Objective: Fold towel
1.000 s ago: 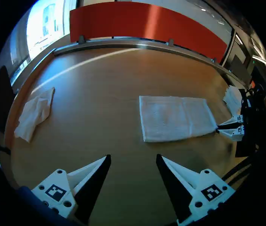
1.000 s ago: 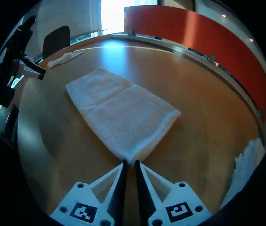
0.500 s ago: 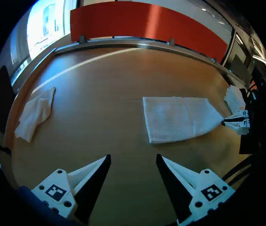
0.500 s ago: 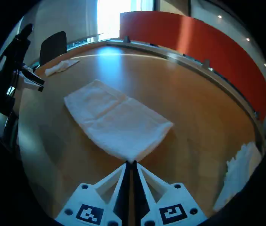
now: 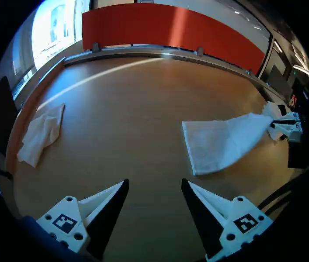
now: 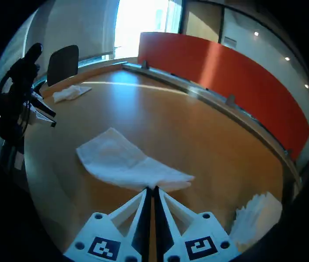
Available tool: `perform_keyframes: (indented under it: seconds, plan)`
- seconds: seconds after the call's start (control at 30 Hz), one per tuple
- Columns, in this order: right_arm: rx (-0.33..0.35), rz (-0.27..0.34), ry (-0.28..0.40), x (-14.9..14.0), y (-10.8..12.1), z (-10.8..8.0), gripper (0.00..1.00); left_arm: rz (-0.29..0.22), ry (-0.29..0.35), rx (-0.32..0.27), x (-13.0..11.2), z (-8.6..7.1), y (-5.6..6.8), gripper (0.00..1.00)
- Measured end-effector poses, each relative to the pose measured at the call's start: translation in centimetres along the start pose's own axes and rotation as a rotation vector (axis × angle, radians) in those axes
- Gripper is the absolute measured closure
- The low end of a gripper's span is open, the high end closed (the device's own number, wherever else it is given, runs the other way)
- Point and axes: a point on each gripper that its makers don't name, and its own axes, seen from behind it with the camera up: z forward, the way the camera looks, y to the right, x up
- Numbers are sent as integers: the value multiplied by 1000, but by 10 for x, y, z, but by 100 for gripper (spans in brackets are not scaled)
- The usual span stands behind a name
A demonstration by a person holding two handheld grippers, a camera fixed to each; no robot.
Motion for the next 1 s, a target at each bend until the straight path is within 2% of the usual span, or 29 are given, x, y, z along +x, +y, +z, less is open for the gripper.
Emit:
perform_keyframes:
  seconds: [0.3, 1.0]
  plan:
    - [-25, -48, 25, 24, 9, -16, 95, 2, 4, -3, 5, 1, 1, 11]
    - [-49, -82, 40, 36, 22, -36, 95, 16, 11, -15, 14, 2, 8, 11]
